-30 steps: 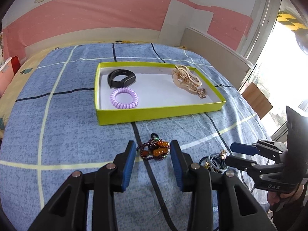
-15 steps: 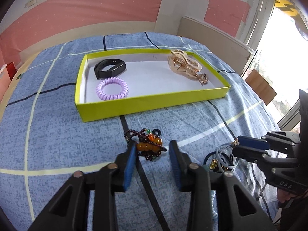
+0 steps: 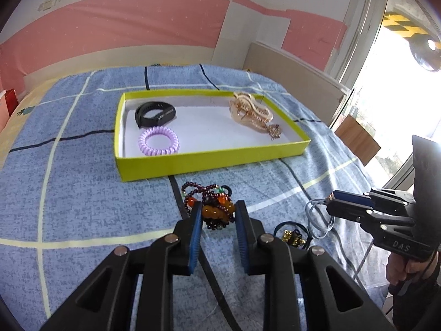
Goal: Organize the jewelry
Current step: 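Close left tool on the amber bracelet while right tool grips the grey cord, then carry the bracelet and cord into the yellow box and open both tools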
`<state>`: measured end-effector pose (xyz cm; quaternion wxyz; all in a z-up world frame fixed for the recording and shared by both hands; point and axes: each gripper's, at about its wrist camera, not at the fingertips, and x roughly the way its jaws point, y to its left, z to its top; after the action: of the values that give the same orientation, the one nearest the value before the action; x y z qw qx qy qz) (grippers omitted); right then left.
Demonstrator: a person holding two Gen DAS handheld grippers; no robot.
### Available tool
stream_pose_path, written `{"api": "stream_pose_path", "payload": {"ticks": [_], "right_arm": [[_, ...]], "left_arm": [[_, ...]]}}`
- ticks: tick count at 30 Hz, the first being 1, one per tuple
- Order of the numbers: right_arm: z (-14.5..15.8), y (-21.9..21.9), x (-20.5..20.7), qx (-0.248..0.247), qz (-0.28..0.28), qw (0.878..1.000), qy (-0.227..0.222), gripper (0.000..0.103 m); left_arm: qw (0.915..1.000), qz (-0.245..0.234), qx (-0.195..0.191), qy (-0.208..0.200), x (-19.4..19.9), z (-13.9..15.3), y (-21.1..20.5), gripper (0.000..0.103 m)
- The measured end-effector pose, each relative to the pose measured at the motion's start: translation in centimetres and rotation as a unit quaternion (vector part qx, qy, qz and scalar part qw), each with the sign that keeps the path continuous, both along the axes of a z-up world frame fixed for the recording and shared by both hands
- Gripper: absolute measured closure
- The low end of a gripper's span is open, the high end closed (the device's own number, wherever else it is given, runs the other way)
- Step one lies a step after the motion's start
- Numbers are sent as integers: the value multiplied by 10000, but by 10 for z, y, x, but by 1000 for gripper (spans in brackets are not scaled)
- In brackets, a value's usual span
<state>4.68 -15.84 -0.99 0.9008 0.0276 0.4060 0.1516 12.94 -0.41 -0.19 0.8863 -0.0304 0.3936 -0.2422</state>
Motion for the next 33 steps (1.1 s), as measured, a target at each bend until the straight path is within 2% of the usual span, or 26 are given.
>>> {"api": "stream_pose_path", "payload": {"ticks": [4, 7, 12, 22, 33], "right_arm": [[4, -2, -2, 44, -44, 10000, -67, 85], [8, -2, -4, 67, -55, 9999, -117, 85], [16, -3, -7, 101, -82, 9997, -223, 85], [34, -8, -7, 81, -153, 9989, -434, 85], [59, -24, 16, 100, -346, 9973, -636, 85]], "left_arm": [[9999, 37, -87, -75, -7, 9, 3, 79], [9990, -88, -442, -50, -13, 16, 9, 79], [9971, -224, -721, -111, -22, 26, 16, 79], [9986, 4, -471, -229, -21, 38, 17, 79], [9987, 99, -217, -446, -3, 64, 9, 79]]}}
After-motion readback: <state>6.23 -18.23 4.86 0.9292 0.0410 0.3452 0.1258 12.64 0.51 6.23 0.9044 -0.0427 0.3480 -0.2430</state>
